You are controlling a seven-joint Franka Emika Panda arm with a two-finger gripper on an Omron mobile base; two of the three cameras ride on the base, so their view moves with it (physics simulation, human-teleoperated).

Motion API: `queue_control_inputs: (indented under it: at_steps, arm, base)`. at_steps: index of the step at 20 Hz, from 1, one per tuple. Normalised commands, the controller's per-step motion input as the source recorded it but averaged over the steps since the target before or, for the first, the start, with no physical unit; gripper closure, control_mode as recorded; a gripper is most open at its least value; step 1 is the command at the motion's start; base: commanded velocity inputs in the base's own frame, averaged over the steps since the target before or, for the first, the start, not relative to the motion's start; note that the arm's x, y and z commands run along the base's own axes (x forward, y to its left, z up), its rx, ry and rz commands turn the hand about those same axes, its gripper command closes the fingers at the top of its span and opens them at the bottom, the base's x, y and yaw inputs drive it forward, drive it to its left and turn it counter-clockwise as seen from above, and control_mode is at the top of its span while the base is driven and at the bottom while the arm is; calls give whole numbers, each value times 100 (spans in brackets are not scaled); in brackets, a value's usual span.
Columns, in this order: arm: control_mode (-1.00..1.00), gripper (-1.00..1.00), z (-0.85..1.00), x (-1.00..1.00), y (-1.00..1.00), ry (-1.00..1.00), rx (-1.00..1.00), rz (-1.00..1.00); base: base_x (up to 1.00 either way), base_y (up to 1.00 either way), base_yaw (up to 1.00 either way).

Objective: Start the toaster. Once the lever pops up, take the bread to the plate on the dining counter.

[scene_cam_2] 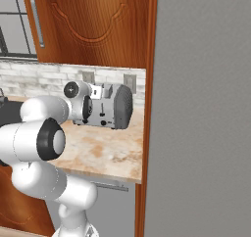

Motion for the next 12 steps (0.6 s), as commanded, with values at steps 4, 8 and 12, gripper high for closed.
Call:
queue_control_inputs:
  at_steps: [4,8,12]
  arm:
    - [-100,-100,0,0,0,0,0,0]
    - [-100,-100,0,0,0,0,0,0]
    - [-100,-100,0,0,0,0,0,0]
  base:
    - [0,0,0]
    - [0,0,0]
    - [0,0,0]
